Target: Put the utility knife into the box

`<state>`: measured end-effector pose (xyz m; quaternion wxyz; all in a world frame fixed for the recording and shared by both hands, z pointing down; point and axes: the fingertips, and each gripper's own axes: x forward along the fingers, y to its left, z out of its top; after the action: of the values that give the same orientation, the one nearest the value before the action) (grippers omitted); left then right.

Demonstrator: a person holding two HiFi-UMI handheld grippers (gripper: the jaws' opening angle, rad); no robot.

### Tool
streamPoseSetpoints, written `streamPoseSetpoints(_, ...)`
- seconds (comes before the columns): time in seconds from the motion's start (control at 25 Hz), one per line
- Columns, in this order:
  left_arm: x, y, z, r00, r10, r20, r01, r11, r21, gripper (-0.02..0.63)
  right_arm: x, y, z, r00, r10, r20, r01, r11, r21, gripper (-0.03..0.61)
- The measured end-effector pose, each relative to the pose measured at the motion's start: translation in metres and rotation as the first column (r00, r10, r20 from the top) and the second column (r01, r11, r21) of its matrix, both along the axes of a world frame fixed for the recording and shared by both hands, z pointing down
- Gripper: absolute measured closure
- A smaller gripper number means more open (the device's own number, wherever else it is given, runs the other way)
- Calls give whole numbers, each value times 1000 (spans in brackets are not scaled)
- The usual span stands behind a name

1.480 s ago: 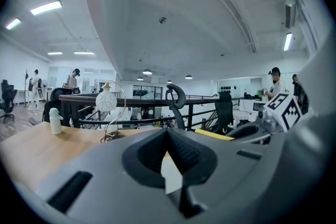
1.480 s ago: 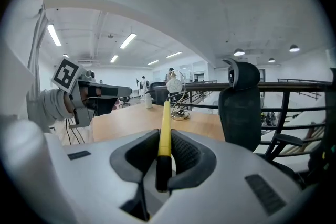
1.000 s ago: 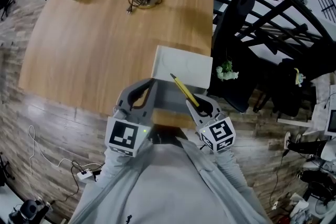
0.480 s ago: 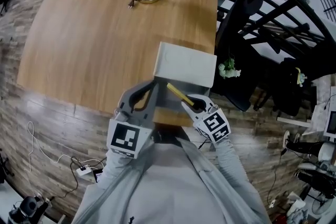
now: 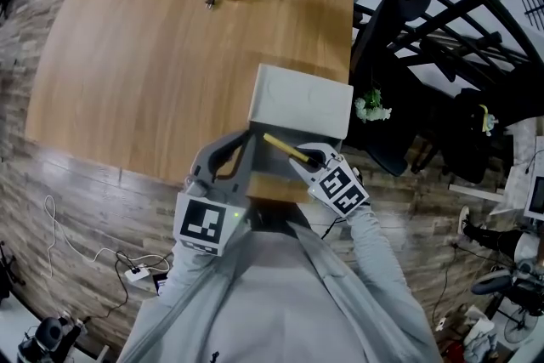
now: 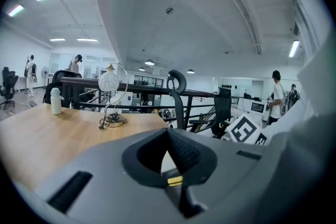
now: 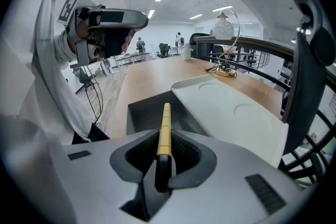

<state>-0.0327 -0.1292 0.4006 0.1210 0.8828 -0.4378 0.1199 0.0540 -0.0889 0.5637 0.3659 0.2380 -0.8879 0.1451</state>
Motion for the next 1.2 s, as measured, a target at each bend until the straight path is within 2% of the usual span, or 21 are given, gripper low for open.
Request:
streamPoseSetpoints(0.16,0,-2,4,999,23,24,-24,999,30,595,-2,-1,10,997,-57,-61,56,998,-15,494)
streamPoseSetpoints(0.32,-2,-2,2,1000,-5,2,5,1000,0,595,-7,-2,16,990,-103,-102,100,994,-34,494)
streamPoseSetpoints(0.44,-3,-2,2,1000,12,21,-13,1000,25,595,-9,-3,22,984,-123,-128,115,991,-66,494)
streamPoseSetpoints(0.6,-3,-3,-1,1000,-1,8,0,1000,17,595,-8,-2,34,971,-157,-181,138,984,-112,492)
streamPoseSetpoints(0.8,-3,-3,1,999,25,35,-27,998,50,595,-6,-2,42,958,-176,-225,157,982,-101,492)
streamPoseSetpoints(1.0,-4,-1,2,1000,-7,0,7,1000,14,595,-4,1,54,940,-192,-282,172,980,-97,492)
streamPoseSetpoints(1.2,-9,-2,0,1000,-9,6,9,1000,21,595,-6,4,60,925,-209,-316,180,977,-118,492)
